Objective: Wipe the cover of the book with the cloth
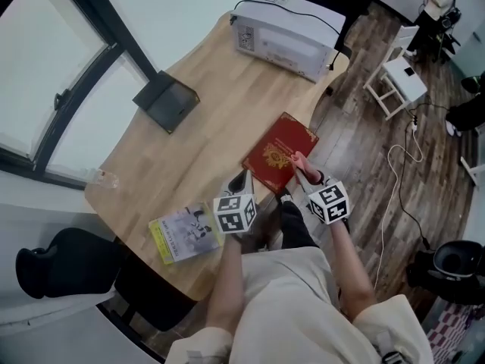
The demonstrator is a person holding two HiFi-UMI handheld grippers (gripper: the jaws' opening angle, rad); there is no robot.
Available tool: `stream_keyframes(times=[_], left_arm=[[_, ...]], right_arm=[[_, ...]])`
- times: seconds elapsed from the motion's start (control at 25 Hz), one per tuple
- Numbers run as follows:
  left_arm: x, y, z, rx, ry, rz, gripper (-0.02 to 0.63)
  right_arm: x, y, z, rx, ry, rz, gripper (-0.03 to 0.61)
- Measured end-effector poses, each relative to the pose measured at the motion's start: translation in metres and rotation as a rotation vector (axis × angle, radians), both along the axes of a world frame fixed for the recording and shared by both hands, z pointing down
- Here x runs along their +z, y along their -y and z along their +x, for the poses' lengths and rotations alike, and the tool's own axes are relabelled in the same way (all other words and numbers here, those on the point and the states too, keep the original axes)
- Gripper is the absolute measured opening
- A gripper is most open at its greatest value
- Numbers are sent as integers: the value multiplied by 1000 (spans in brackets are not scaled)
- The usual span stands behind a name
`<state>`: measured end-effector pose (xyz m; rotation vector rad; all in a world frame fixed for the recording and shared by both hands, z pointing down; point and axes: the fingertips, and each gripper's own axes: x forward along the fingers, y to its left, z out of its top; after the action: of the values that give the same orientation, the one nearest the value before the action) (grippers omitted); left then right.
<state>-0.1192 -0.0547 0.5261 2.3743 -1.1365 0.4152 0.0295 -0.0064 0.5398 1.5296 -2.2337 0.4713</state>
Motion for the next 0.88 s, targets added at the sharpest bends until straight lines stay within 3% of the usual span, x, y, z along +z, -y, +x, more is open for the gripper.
stream_keyframes(times=[0.4, 0.56, 0.88], left_arm=[[42, 75, 46, -31, 68, -97, 8], [65, 86, 55, -45, 95, -149, 8], [102, 94, 73, -106, 163, -201, 8]], right_arm=[[36, 108, 14, -189, 19, -112, 25], [57, 131, 5, -269, 28, -175, 25], [86, 150, -32, -450, 155, -282, 25]])
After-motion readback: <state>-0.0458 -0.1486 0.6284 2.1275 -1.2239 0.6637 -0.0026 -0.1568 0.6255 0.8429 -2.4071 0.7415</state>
